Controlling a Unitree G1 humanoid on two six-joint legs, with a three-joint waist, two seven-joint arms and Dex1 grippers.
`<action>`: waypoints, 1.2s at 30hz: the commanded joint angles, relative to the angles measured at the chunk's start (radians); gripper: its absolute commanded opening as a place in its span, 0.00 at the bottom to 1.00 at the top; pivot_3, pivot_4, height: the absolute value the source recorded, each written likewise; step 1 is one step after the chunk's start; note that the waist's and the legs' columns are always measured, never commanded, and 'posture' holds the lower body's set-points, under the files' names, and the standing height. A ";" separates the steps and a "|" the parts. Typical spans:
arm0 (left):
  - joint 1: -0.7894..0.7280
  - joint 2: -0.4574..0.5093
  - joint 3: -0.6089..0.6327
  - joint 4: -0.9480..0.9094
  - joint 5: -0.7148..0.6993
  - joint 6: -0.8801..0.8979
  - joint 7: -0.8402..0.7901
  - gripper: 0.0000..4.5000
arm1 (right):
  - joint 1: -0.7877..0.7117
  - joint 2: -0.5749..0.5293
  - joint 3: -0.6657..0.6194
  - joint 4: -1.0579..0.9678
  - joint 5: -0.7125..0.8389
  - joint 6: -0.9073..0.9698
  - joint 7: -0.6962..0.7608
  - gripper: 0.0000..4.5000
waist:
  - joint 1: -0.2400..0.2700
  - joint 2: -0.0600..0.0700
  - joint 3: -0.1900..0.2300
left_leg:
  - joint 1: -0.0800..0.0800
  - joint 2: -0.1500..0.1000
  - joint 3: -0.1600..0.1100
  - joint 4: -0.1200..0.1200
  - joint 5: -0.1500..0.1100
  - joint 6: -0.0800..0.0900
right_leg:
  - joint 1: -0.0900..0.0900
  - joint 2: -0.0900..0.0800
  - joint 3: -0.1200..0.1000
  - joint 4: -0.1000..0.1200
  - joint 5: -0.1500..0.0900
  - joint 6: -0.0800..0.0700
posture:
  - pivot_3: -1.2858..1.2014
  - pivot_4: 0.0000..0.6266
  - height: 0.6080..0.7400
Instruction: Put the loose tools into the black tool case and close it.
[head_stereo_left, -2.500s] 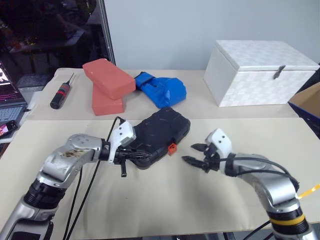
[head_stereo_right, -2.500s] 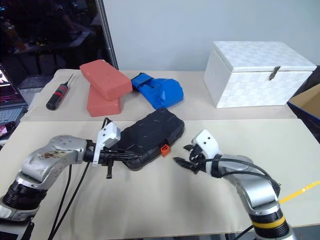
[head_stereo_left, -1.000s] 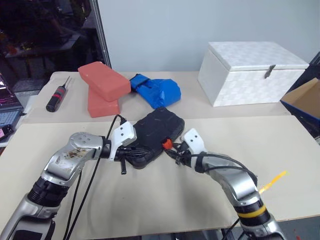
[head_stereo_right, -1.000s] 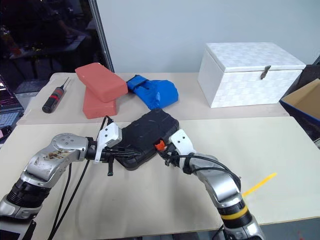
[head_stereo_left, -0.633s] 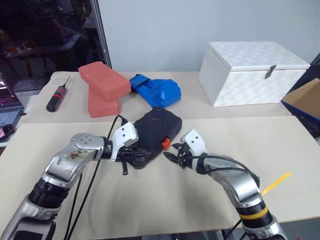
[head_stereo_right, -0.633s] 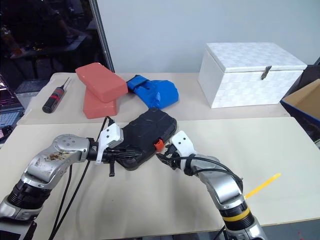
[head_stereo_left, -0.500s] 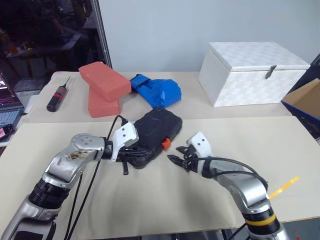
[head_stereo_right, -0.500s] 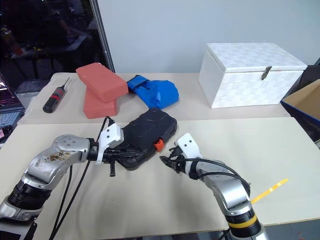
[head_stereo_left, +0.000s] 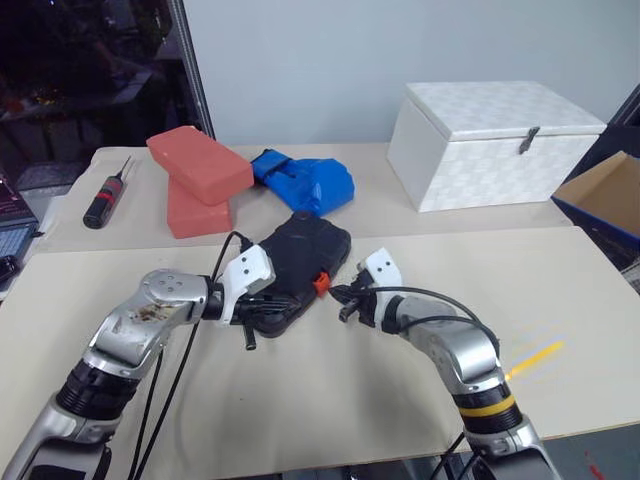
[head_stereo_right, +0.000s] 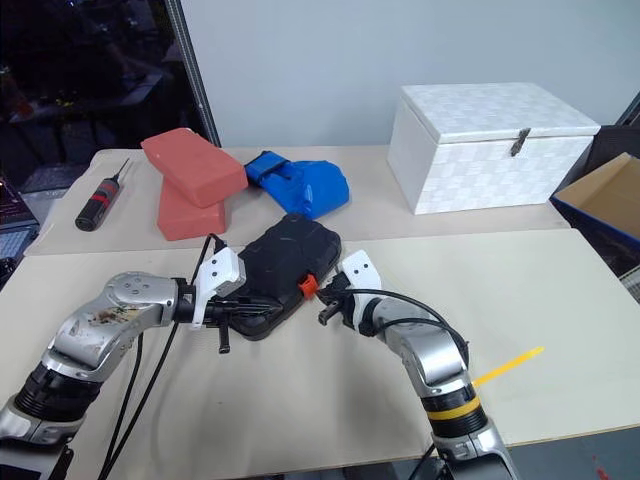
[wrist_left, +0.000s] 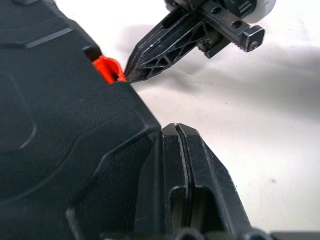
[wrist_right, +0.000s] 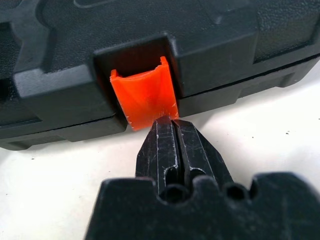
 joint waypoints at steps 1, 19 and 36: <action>0.048 0.004 -0.033 0.031 0.036 0.019 0.013 0.00 | 0.049 -0.014 -0.070 -0.165 0.098 0.010 0.043 0.02 | 0.001 0.000 0.000 | -0.001 0.000 0.000 0.000 0.000 0.000 | 0.000 0.000 0.000 0.000 0.000 0.000 | 0.52 0.24 1.00; 0.079 0.009 -0.032 0.061 0.052 -0.014 0.023 0.00 | -0.053 0.062 0.030 0.175 -0.040 -0.215 0.004 0.02 | -0.006 0.002 -0.002 | 0.004 0.000 0.001 -0.001 0.000 0.000 | 0.002 0.000 0.001 0.000 -0.002 -0.004 | 0.52 0.24 1.00; 0.098 -0.007 -0.032 0.084 0.069 -0.029 0.039 0.00 | -0.037 0.042 0.150 0.361 -0.198 -0.341 0.026 0.02 | -0.009 0.007 -0.023 | 0.030 0.000 -0.008 -0.015 0.000 -0.001 | 0.017 0.000 0.001 -0.002 -0.008 -0.012 | 0.52 0.24 1.00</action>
